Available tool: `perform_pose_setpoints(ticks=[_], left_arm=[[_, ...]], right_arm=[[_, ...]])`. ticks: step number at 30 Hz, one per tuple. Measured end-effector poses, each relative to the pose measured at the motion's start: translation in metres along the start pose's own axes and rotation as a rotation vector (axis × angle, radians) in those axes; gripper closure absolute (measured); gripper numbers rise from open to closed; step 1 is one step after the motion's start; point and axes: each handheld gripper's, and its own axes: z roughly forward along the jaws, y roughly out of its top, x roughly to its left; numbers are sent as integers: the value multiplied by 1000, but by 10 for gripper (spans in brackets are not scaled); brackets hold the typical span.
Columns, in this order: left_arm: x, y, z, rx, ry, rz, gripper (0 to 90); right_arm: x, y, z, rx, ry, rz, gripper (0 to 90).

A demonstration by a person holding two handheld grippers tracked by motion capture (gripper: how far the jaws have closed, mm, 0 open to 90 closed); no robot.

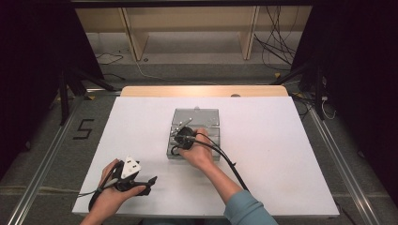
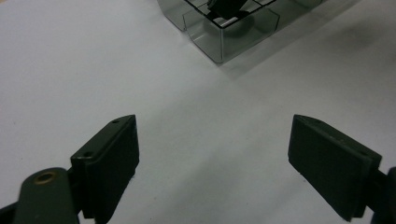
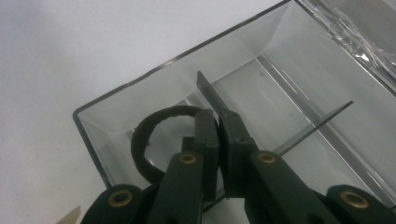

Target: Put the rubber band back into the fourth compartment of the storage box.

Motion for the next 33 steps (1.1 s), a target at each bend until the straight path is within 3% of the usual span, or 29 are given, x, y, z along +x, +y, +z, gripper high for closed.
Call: perform_pose_setpoints(ticks=[13, 25, 33], left_arm=[[0, 0, 0, -1, 0, -1, 160], [1, -1, 0, -4, 0, -5, 160], [1, -1, 0, -2, 0, -3, 160]], right_arm=[[1, 0, 1, -2, 9, 5, 838], [-4, 1, -13, -65, -2, 34, 771], [-6, -1, -20, -78, 2, 48, 697]])
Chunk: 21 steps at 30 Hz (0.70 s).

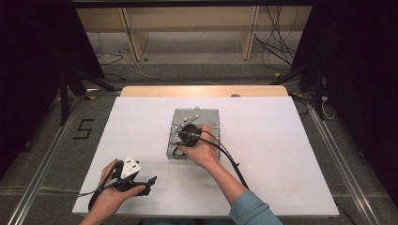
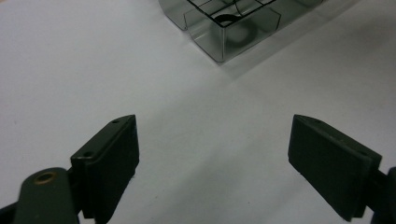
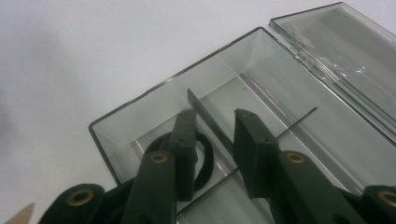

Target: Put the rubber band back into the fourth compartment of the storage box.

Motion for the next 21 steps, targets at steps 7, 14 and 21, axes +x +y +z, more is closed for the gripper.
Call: perform_pose_setpoints(ticks=[7, 14, 21], left_arm=[[1, 0, 0, 2, 3, 3, 160], [0, 0, 0, -1, 2, 0, 160], [0, 0, 0, 2, 4, 3, 160]], right_arm=[[-4, -3, -6, -9, -1, 8, 673], [-11, -8, -20, -22, 2, 32, 628], [-19, -18, -38, -49, -11, 51, 553]])
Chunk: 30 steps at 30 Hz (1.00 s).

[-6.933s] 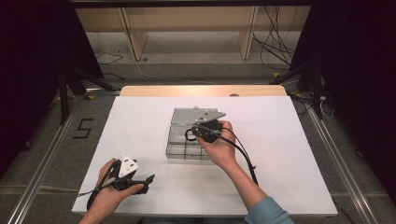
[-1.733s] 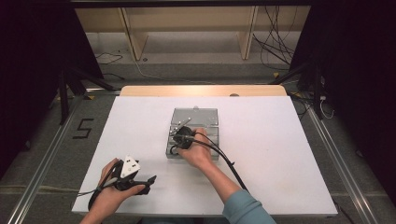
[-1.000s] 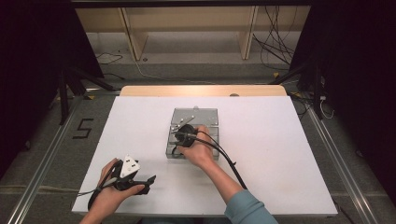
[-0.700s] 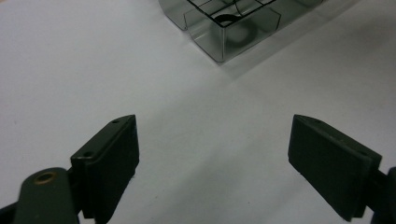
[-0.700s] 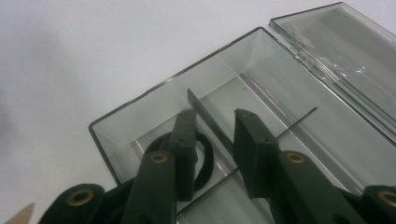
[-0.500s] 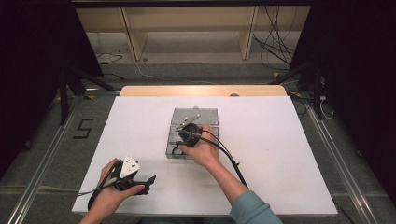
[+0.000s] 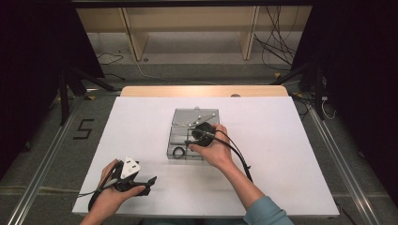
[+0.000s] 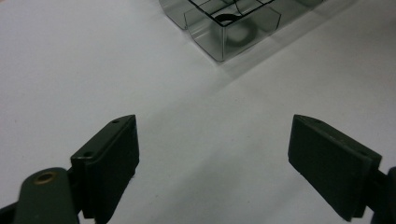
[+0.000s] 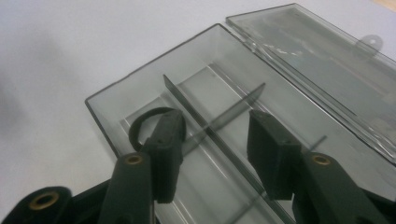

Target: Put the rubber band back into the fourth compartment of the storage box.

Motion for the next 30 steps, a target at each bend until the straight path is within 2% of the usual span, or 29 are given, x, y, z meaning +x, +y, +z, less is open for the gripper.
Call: perform_pose_setpoints(ticks=[6, 16, 24, 30], left_arm=[[-1, 0, 0, 0, 0, -2, 160], [0, -1, -1, 1, 2, -6, 160], [1, -1, -1, -2, 9, -11, 161], [1, -2, -2, -1, 13, -12, 161]], right_arm=[[-11, -10, -13, 0, -8, 10, 509], [-28, -29, -35, -36, -28, 54, 438], [-38, -44, -52, -68, -42, 52, 367], [-50, -71, -73, -97, -45, 92, 348]])
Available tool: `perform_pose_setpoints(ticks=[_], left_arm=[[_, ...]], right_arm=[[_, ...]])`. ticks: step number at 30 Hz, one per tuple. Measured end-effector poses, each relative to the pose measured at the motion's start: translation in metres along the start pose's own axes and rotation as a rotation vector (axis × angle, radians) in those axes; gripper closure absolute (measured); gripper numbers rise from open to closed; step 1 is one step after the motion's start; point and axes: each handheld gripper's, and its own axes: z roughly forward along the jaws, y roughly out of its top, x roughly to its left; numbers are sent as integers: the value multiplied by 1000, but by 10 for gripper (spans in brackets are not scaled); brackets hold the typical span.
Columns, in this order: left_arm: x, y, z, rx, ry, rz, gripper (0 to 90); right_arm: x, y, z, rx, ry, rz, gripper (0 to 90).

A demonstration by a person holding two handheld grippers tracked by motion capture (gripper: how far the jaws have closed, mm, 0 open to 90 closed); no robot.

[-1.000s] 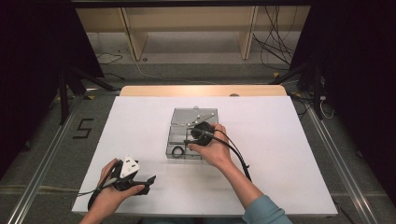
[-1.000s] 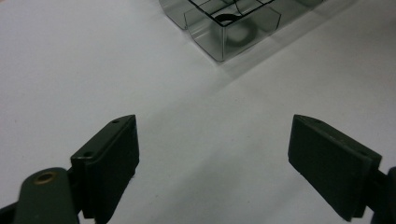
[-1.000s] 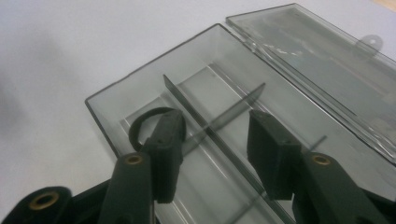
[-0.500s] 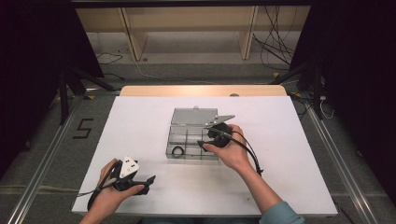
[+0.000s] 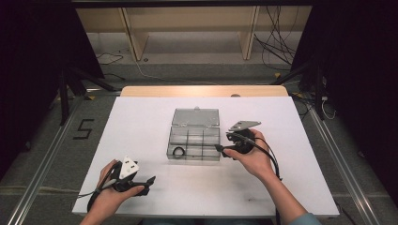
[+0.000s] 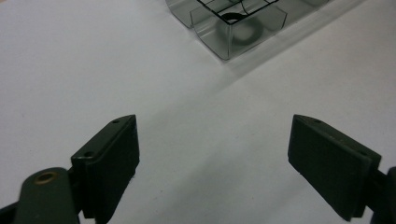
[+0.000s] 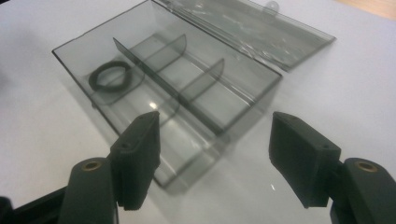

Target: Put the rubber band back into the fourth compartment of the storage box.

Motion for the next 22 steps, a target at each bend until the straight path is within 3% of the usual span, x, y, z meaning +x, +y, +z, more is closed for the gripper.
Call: perform_pose_setpoints(ticks=[7, 12, 22], left_arm=[[0, -1, 0, 5, 2, 1, 162], [-1, -1, 0, 7, 2, -2, 162], [1, 0, 0, 6, 2, 3, 162]], right_arm=[[-15, -41, -33, -41, -24, 38, 337], [-17, -70, -46, -56, -36, 65, 338], [-18, -85, -56, -68, -61, 81, 319]])
